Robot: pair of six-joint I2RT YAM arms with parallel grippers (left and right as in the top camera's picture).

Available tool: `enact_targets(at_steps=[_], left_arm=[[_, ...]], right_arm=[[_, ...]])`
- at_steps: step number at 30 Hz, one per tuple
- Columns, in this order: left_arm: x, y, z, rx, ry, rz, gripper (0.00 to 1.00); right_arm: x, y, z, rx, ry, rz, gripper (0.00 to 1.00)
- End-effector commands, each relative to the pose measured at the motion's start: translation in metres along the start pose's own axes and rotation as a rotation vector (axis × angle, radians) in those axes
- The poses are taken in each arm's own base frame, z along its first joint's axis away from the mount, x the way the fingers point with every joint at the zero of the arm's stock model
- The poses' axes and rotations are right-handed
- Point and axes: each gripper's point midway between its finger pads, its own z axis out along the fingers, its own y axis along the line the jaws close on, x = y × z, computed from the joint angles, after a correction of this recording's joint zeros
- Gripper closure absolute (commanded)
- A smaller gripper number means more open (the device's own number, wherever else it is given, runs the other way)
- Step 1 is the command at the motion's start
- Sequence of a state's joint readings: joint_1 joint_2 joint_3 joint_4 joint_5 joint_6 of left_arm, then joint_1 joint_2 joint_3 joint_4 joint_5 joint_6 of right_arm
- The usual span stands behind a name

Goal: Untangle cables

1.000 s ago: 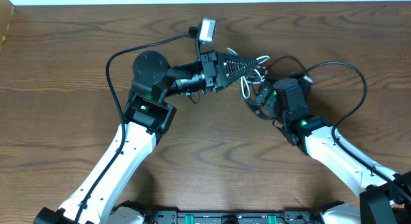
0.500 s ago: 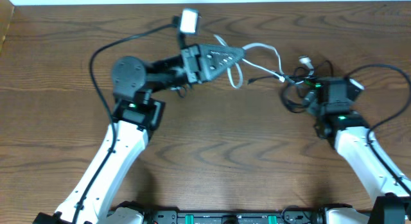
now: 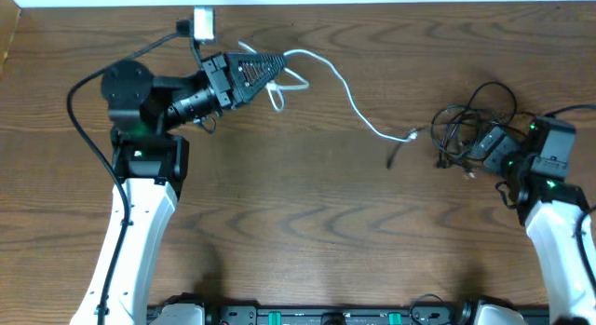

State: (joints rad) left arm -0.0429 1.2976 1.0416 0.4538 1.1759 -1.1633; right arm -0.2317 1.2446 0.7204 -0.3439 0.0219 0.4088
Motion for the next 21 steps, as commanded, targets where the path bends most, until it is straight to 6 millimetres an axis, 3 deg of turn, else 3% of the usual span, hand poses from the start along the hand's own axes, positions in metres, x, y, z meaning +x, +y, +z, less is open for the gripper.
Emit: enact_targets(at_steps=[1,4,7,11,15,18,21], left_arm=[[-0.001,0.022,-0.003,-0.093,-0.028,0.079,0.92],[0.002,0.041,-0.005,-0.164,-0.039,0.012,0.93],[0.007,0.037,-0.003,-0.143,-0.012,0.016,0.93],[0.037,0.004,0.008,0.012,0.154,0.139,0.93],[0.096,-0.040,0.008,0.288,0.430,0.435,0.92],[0.118,-0.046,0.017,0.358,0.489,0.493,0.92],[0.128,-0.045,0.025,0.385,0.517,0.500,0.88]], right_arm=[[-0.003,0.043,-0.028,-0.250,-0.002,-0.075,0.01],[0.013,0.090,-0.060,-0.556,0.078,-0.098,0.01],[0.025,0.109,-0.075,-0.693,0.144,-0.108,0.01],[0.033,0.100,-0.061,-0.596,0.162,-0.106,0.01],[0.038,0.094,-0.046,-0.541,0.186,-0.104,0.01],[0.045,0.092,-0.037,-0.526,0.224,-0.094,0.01],[0.057,0.090,-0.028,-0.511,0.288,-0.061,0.01]])
